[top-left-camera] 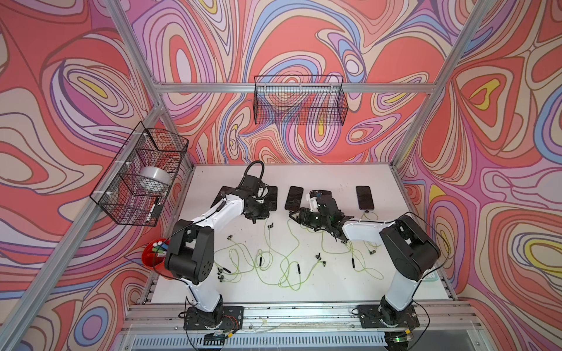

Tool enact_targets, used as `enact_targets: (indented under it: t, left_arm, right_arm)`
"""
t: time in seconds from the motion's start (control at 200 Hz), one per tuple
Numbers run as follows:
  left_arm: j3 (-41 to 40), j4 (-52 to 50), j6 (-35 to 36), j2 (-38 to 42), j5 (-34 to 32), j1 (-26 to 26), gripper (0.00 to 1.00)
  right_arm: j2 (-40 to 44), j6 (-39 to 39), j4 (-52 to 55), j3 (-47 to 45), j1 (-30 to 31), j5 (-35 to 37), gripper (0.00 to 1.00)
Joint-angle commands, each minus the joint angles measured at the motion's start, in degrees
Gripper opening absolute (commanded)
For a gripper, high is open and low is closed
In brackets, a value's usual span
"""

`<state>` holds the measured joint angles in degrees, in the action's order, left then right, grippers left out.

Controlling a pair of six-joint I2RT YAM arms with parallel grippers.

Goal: Plug wired earphones into phones
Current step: Pick up the wired earphone from the center of the board.

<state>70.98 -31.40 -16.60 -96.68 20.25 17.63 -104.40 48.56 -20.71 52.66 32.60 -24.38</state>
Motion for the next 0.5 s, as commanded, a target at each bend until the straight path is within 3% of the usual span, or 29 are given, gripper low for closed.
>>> enact_targets:
  t: [0.0, 0.105, 0.28, 0.496]
  left_arm:
    - [-1.79, 3.27, -2.88, 2.09, 2.46, -1.23, 0.0]
    - [-2.98, 4.7, -3.3, 2.72, 6.17, -2.54, 0.0]
    - [-10.26, 20.8, -10.58, 5.52, 16.19, -2.85, 0.0]
    - [-16.85, 33.84, -17.51, 7.42, 18.87, -2.82, 0.0]
  right_arm:
    - [-2.04, 5.01, -8.26, -0.26, 0.54, -2.76, 0.49]
    - [-2.31, 6.91, -11.83, -1.28, 0.58, -2.41, 0.48]
    - [-4.04, 9.97, -16.86, 0.01, 1.18, -3.3, 0.46]
    - [-5.89, 12.13, -19.97, 1.29, 1.3, -3.83, 0.46]
